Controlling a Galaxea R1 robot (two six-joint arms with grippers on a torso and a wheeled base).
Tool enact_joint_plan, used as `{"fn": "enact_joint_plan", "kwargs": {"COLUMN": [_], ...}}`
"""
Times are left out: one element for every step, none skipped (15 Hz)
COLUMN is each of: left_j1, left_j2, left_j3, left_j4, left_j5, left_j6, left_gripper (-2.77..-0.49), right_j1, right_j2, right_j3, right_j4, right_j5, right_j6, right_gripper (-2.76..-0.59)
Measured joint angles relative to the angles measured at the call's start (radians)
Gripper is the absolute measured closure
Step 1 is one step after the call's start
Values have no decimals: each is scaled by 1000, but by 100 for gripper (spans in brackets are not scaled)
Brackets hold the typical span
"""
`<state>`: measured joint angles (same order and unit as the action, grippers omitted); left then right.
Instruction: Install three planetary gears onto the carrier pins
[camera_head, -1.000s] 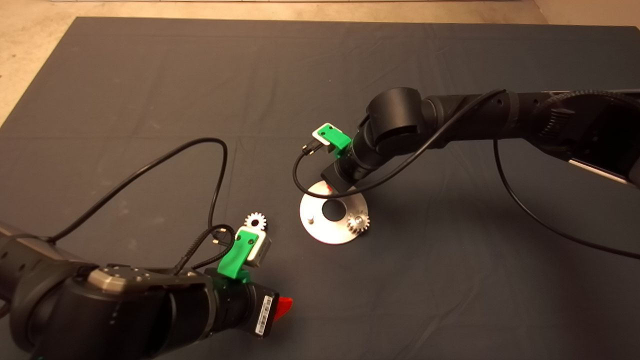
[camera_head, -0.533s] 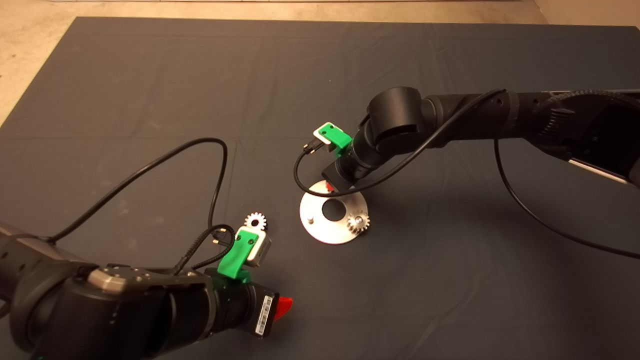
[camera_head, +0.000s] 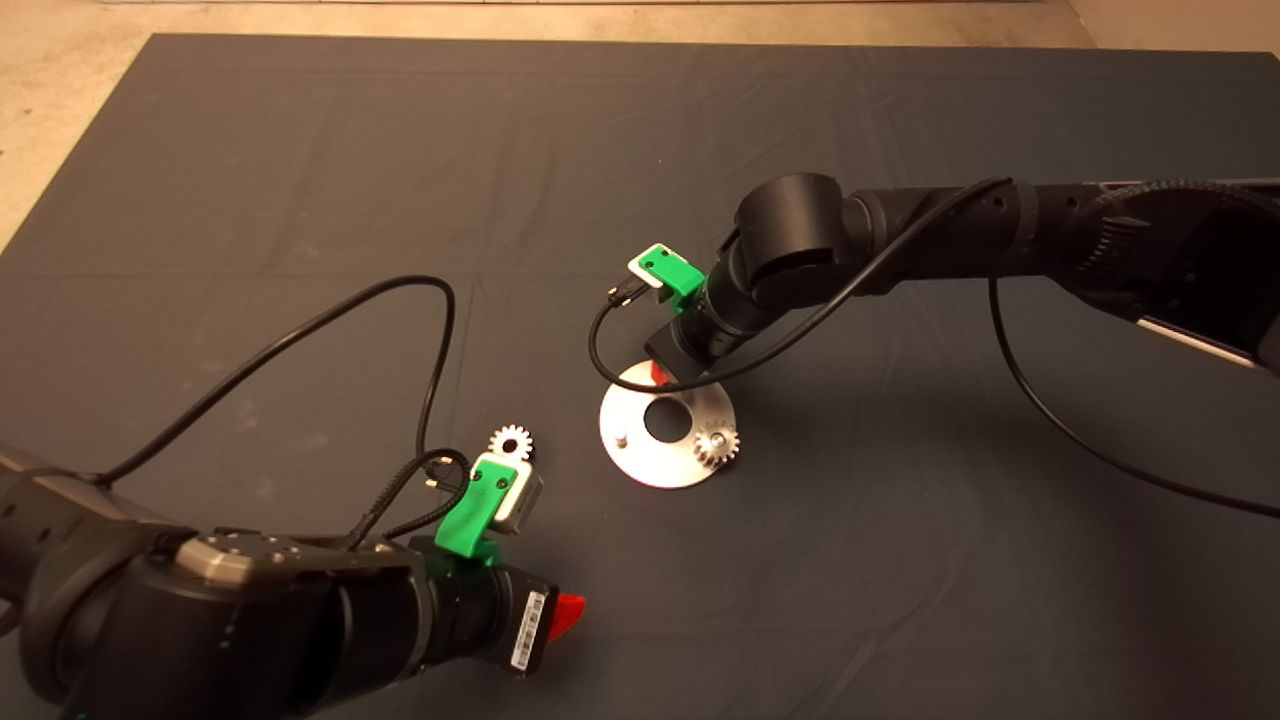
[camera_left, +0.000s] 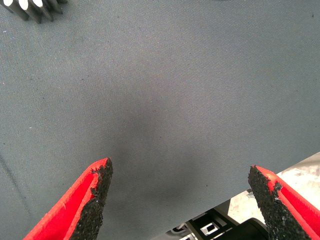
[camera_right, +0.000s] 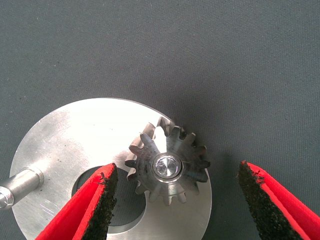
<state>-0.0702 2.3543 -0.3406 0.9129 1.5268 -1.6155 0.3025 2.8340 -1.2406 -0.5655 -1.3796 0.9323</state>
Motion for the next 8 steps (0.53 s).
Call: {"fn": "enact_joint_plan", "kwargs": {"left_j1": [0,0,0,0,0,0,0,0], "left_j2": [0,0,0,0,0,0,0,0], "left_j3": [0,0,0,0,0,0,0,0], "left_j4": [0,0,0,0,0,0,0,0], "left_j5": [0,0,0,0,0,0,0,0], "left_j6": [0,0,0,0,0,0,0,0], "left_gripper": [-192,-192,-192,-192,-192,-192,-192,-192], "right_j1": [0,0,0,0,0,0,1,7], "right_j2": [0,0,0,0,0,-3,-7,-8], "right_j3": [0,1,3,3,4,13,26,36], "right_j4": [0,0,0,0,0,0,0,0], "right_j5": [5,13,16,20,22,34,49,59], "right_j6": [0,0,0,0,1,2,4,7], "right_gripper": [-180,-189,-192,-192,-192,-192,-192,-192]}}
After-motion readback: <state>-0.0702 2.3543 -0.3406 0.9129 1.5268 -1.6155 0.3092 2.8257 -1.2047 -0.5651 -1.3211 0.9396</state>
